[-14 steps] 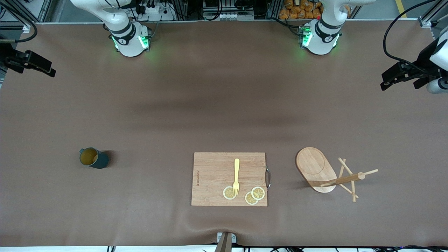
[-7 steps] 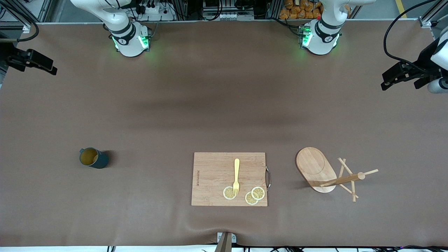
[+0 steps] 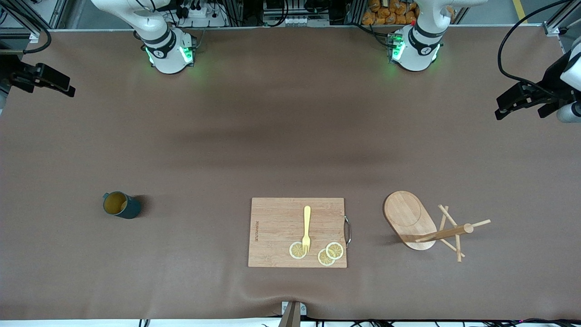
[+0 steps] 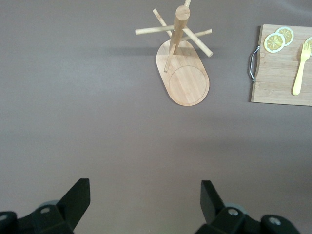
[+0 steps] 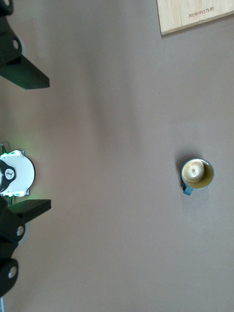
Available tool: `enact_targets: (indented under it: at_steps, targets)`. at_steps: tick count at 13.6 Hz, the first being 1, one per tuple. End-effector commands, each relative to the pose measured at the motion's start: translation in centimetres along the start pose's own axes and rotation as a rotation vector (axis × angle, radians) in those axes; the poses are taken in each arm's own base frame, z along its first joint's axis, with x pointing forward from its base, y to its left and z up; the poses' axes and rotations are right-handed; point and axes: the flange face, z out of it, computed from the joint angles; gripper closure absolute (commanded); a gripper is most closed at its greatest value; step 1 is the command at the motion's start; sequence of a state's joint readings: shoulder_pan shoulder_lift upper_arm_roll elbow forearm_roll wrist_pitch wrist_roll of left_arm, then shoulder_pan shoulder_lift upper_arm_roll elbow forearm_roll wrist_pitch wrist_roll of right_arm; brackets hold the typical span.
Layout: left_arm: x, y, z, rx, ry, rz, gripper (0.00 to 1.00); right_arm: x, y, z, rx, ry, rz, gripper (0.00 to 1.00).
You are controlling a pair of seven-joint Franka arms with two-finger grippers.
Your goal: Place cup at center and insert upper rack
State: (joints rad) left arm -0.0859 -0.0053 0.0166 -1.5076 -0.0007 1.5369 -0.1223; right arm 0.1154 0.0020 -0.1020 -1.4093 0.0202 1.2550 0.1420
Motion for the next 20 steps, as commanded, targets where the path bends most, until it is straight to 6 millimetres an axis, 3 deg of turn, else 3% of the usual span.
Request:
enact_targets:
  at_steps: [1, 7, 16, 20]
  targets:
    - [0.48, 0.06, -0.36, 0.012, 0.024, -0.013, 0.0, -0.27, -0.13, -0.35, 0.009, -0.003, -0.013, 0.0]
    - [0.87, -0.04, 0.61, 0.012, 0.007, -0.016, 0.0, -0.32, 0.11, -0.75, 0.011, 0.006, -0.008, 0.0]
    - [1.12, 0.08, 0.23, 0.002, 0.03, -0.016, 0.0, -0.39, -0.2, -0.81, 0.011, 0.008, -0.014, 0.0]
    - [1.23, -0.18, 0.16, 0.003, 0.038, -0.019, 0.0, -0.26, 0.56, -0.83, 0.009, 0.01, -0.001, 0.0]
